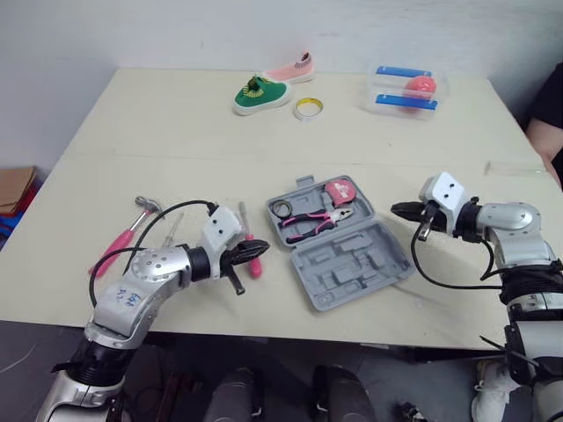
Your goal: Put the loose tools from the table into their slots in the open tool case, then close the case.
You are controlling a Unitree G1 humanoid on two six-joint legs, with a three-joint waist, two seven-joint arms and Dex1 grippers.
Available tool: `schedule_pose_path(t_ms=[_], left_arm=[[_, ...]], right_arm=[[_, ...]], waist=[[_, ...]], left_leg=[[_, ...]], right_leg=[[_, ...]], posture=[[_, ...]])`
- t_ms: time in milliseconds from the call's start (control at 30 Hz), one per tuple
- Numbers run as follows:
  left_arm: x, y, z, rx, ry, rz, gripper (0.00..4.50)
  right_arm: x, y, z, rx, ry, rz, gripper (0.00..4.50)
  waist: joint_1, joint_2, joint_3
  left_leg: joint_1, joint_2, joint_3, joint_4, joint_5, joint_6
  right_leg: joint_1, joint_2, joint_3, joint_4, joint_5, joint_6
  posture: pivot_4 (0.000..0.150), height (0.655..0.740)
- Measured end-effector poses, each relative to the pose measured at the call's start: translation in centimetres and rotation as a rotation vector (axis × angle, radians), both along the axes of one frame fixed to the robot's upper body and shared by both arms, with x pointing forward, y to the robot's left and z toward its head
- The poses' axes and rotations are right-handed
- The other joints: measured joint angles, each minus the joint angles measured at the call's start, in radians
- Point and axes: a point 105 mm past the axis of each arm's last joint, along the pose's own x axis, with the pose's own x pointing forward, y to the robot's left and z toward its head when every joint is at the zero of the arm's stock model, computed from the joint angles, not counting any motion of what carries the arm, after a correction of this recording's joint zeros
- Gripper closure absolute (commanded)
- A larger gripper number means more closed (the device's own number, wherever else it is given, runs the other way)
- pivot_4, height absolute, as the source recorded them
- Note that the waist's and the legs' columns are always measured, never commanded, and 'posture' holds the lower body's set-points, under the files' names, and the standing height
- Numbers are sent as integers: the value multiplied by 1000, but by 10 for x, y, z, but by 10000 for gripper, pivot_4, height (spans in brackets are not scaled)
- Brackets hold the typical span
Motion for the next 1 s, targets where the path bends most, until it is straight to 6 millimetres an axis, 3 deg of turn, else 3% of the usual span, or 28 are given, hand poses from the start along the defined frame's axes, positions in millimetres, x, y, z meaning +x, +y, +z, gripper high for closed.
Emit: schedule_pose_path(t_ms=[200,400,567,1000], left_arm=[[5,-20,1,2,10,-31,44549],[10,-18,-17,52,96,-9,44549],[12,-26,-14,54,80,-36,44549],[23,-38,-17,66,110,-64,44549]], right_arm=[[4,9,-3,-1,-3,21,45000],[5,12,-11,-14,19,27,45000],[6,17,-11,-12,20,40,45000],[-11,21,-18,-8,71,128,45000]], waist=[[0,0,0],[-1,0,0],[-1,0,0],[2,0,0]], left_leg=[[-2,1,-2,3,-1,0],[-4,1,-3,4,-1,0],[-4,1,-4,4,-1,0],[-5,0,-5,5,-1,0]], right_leg=[[0,0,1,0,0,0],[0,0,0,1,0,0],[0,0,0,1,0,0],[0,1,-1,1,0,0]], posture=[[1500,7400],[1500,7400],[1500,7400],[1500,7400]])
